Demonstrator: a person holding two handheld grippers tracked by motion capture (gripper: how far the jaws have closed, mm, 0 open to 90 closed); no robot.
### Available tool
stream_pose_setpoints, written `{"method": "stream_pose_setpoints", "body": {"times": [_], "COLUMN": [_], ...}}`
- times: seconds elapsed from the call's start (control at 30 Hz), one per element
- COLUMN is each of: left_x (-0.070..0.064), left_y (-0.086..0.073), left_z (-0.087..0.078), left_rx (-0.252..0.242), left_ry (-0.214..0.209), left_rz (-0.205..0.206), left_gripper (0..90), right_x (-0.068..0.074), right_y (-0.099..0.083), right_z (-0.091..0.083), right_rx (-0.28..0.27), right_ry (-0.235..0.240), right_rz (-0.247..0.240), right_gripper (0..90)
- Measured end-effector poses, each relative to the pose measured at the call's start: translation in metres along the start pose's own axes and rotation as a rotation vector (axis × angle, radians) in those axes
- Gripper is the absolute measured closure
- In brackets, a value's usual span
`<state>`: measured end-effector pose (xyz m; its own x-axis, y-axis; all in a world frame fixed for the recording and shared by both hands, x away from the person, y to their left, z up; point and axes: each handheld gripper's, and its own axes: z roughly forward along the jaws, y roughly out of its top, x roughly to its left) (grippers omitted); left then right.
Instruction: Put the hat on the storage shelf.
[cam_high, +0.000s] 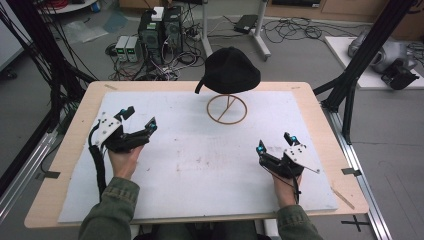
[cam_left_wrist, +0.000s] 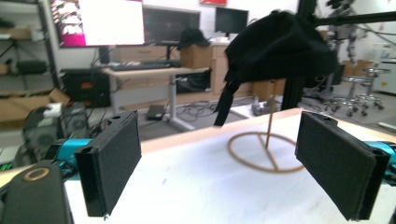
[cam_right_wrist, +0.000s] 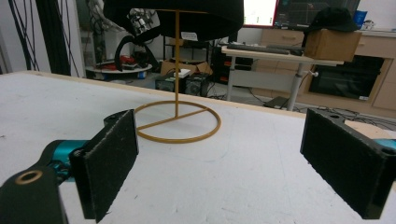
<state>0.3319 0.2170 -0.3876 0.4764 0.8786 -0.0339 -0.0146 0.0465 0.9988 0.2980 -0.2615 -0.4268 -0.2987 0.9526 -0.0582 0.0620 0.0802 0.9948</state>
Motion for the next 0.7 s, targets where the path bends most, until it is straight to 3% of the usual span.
{"method": "stream_pose_setpoints", "body": {"times": [0.1, 0.2, 0.4, 0.57, 0.7], "left_x": [0.007, 0.013, 0.019, 0.022, 0.021], "left_y": [-0.009, -0.014, -0.021, -0.026, -0.030], "left_z": [-0.016, -0.027, -0.043, -0.054, -0.065], "left_rx": [-0.022, -0.036, -0.019, -0.009, -0.013], "left_ry": [0.042, 0.049, 0.070, 0.080, 0.099], "left_rz": [-0.023, -0.061, -0.044, -0.063, -0.044], "left_gripper": [14.7, 14.7, 14.7, 14.7, 14.7], "right_x": [-0.001, -0.001, -0.001, -0.003, -0.003], "right_y": [-0.001, -0.002, -0.001, -0.001, -0.001], "right_z": [0.000, 0.000, 0.001, 0.000, -0.001], "right_rx": [0.004, 0.007, -0.002, -0.003, 0.000], "right_ry": [-0.002, -0.003, -0.014, -0.019, -0.020], "right_rz": [0.007, 0.013, 0.014, 0.017, 0.021], "right_gripper": [10.5, 10.5, 10.5, 10.5, 10.5]}}
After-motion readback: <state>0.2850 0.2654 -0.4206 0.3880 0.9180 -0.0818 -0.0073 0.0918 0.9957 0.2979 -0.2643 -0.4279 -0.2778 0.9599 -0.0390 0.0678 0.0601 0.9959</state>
